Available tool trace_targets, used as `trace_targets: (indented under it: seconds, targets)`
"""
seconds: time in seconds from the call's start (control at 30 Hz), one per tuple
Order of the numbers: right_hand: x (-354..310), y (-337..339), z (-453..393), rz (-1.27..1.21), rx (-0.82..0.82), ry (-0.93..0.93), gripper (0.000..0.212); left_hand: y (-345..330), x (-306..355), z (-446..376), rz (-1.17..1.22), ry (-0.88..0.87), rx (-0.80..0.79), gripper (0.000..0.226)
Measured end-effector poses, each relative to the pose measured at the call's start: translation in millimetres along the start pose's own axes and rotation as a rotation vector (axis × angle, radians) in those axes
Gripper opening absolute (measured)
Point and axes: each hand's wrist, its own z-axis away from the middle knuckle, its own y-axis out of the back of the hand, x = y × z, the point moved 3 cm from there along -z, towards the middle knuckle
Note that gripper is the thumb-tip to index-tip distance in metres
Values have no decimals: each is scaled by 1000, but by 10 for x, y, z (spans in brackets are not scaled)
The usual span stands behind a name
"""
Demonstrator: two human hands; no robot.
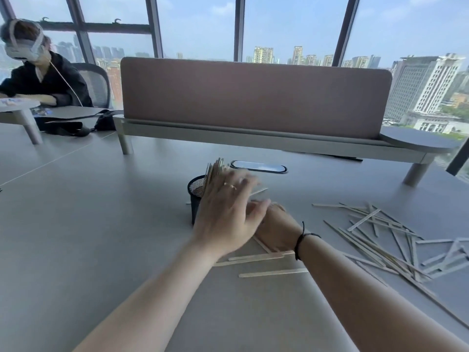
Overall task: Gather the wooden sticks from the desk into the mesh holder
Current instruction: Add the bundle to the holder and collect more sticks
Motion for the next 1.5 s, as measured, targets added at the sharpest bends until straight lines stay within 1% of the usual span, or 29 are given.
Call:
trace_targets:
  seconds: [0.03,0.1,0.13,0.2,0.27,0.33,0.4,0.43,0.5,0.57,0.63,0.7,0.77,0.87,0.93,1.03,1.07,1.13,1.2,1.23,1.3,1.33,1.4,1.5]
  targets:
    - [19,-8,83,66,-19,37,53,-75,108,117,20,-69,-115,48]
    - [82,42,217,79,17,72,48,-222,209,313,11,-140,-388,74]
    - [124,81,282,64,31,78,48,-269,220,378,-24,-163,-493,88]
    - [234,117,412,67,40,72,47,-290,253,447,-81,-175,-638,109]
    - [345,151,551,53,63,25,44,-313,277,491,-88,-106,-768,121]
    - [403,211,691,32,102,-15,41,-375,257,544,-68,28,-892,125]
    - [443,263,817,32,135,-12,36,-452,214,565,-18,187,-958,126]
    - [441,284,883,38,148,0,35,-487,197,562,1,250,-973,127]
    - [436,305,1007,28,165,6,37,-545,202,533,6,303,-976,127]
    - [444,313,1106,10,185,0,40,-587,279,480,16,285,-944,125]
    - [457,344,1183,-15,206,-12,41,-645,370,438,43,238,-878,119]
    - [476,395,1252,-39,229,-24,33,-715,440,415,77,184,-813,114]
    - [501,435,1311,-60,255,-29,23,-775,467,398,71,158,-786,117]
    - [494,469,1362,-64,294,-17,19,-821,402,335,8,158,-777,127]
    - [485,452,1356,-32,307,6,20,-824,301,262,5,209,-730,123]
    - [479,413,1319,-3,327,34,21,-863,90,163,-29,369,-564,117]
    - [478,404,1306,-5,335,40,23,-907,13,153,-59,428,-561,117]
    - [483,383,1274,-12,339,51,25,-1015,-83,173,-114,522,-675,121]
    - [489,371,1248,-24,347,52,26,-1082,-68,199,-150,532,-782,123]
    - [494,372,1238,-32,357,52,26,-1096,-24,193,-149,508,-798,120]
    - [504,382,1216,-50,372,53,24,-1086,99,173,-97,461,-806,111]
    - [506,390,1208,-63,375,53,21,-1076,152,166,-44,456,-807,110]
    - [513,407,1196,-80,385,52,16,-1073,227,177,77,455,-790,117]
    - [528,423,1204,-79,422,56,20,-1110,289,199,195,426,-736,115]
